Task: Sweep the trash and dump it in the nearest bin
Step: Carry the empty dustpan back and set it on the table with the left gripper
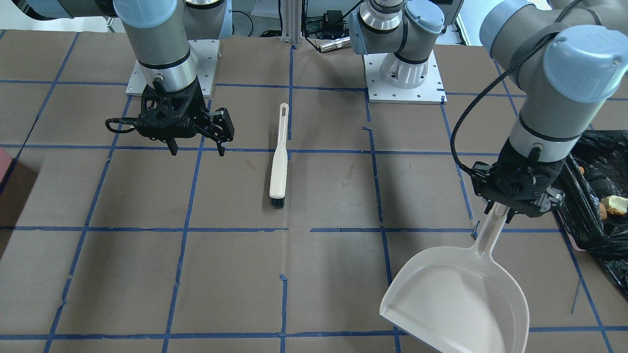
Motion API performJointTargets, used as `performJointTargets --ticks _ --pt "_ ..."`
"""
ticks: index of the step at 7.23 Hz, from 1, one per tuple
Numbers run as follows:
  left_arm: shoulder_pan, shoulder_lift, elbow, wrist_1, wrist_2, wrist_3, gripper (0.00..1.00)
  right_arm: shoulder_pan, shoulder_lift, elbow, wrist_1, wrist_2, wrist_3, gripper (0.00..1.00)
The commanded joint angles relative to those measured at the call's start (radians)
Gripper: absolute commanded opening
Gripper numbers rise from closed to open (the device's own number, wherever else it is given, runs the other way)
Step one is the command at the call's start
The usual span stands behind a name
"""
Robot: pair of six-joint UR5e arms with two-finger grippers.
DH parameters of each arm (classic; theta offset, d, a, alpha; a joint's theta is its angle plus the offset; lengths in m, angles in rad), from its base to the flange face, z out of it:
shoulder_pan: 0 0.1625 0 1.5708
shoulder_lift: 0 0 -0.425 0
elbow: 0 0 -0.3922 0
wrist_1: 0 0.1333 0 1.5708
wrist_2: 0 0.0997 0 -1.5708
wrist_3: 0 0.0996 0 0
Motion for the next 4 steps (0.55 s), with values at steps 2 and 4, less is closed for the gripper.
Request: performJointTargets --ticks 2,4 --pt "-0.128 -0.032 -0.004 -0.003 -0.021 -0.342 0.04 0.005 0.002 -0.004 0.007 -0.003 0.004 1.00" --pt "-0.220 -0.099 0.000 0.031 -0.107 -0.534 0.04 0.005 -0.001 -0.005 0.007 -0.039 0.004 1.00"
